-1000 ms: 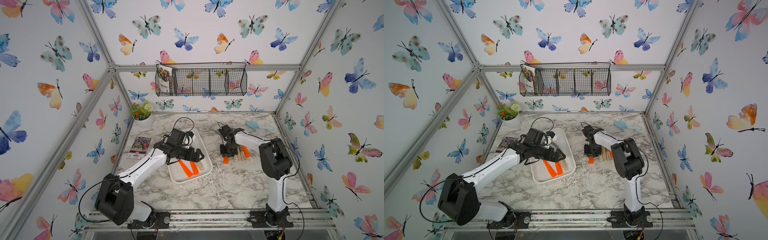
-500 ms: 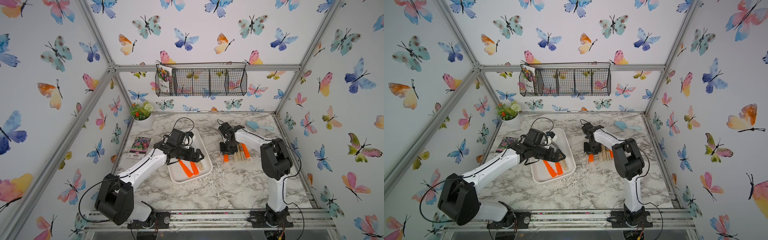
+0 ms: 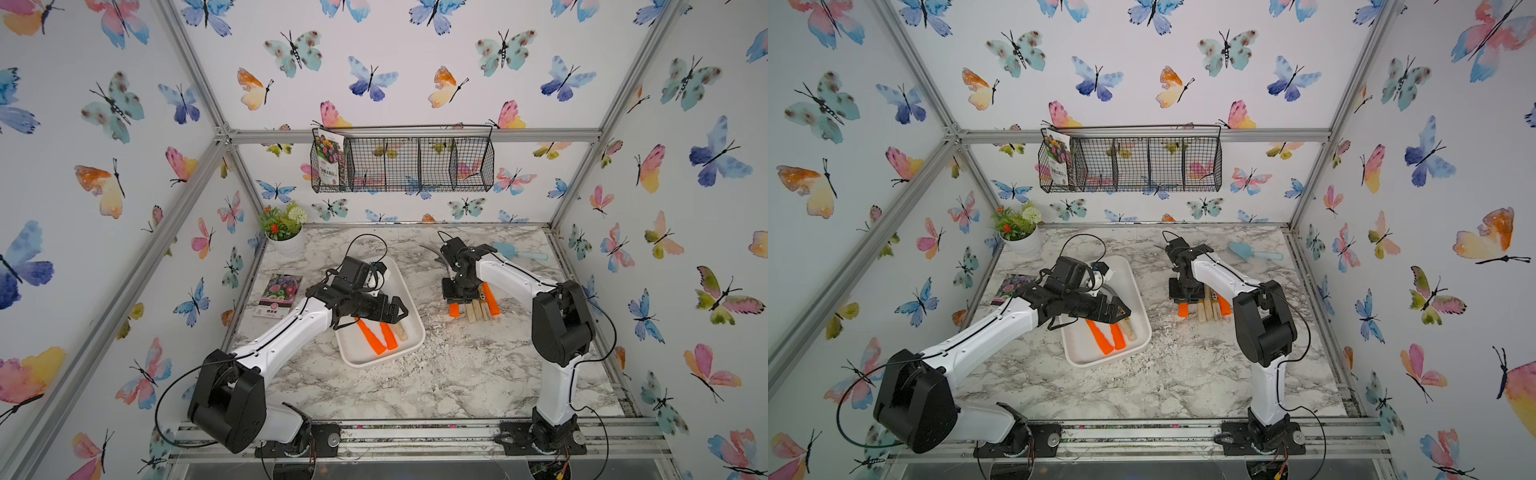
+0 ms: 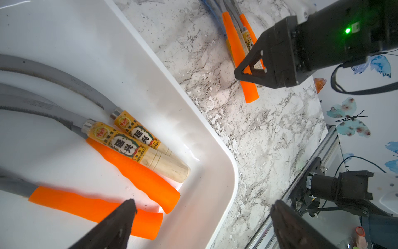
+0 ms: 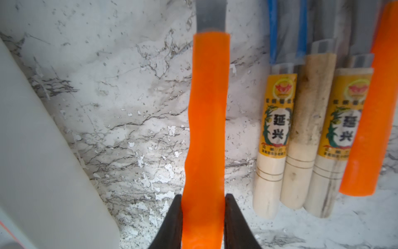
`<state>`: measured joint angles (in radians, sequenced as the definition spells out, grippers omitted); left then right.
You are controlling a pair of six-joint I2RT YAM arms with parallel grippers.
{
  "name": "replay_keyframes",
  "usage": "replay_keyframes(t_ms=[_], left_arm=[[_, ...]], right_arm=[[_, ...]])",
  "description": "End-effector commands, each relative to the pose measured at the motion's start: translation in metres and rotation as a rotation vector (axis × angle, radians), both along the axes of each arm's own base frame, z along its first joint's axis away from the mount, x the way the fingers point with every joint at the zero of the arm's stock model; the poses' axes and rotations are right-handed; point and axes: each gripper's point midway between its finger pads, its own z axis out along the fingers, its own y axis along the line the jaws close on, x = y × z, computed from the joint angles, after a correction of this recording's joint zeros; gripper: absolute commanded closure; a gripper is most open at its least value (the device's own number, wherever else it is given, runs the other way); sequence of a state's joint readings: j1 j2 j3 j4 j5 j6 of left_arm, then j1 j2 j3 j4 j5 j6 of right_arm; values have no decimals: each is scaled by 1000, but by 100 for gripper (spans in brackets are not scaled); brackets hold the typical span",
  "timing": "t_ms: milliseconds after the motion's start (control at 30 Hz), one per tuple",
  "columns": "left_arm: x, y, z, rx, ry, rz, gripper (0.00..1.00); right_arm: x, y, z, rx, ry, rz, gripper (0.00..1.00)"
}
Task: Put small sickles into storage boxes
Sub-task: Pick up the sickle at the center of the board.
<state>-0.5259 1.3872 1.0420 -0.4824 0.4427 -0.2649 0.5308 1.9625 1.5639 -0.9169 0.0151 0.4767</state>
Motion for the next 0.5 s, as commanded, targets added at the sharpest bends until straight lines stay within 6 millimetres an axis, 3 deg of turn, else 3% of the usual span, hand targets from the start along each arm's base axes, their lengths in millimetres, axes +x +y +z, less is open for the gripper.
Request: replay_keyframes(t_ms=[0, 467], left_arm=[[-3, 4, 20, -13, -37, 17, 2], [-25, 22, 31, -24, -55, 63, 2]], right_arm=[[-3, 4, 25, 18, -27, 15, 86], [-19, 45, 50, 37, -64, 84, 86]])
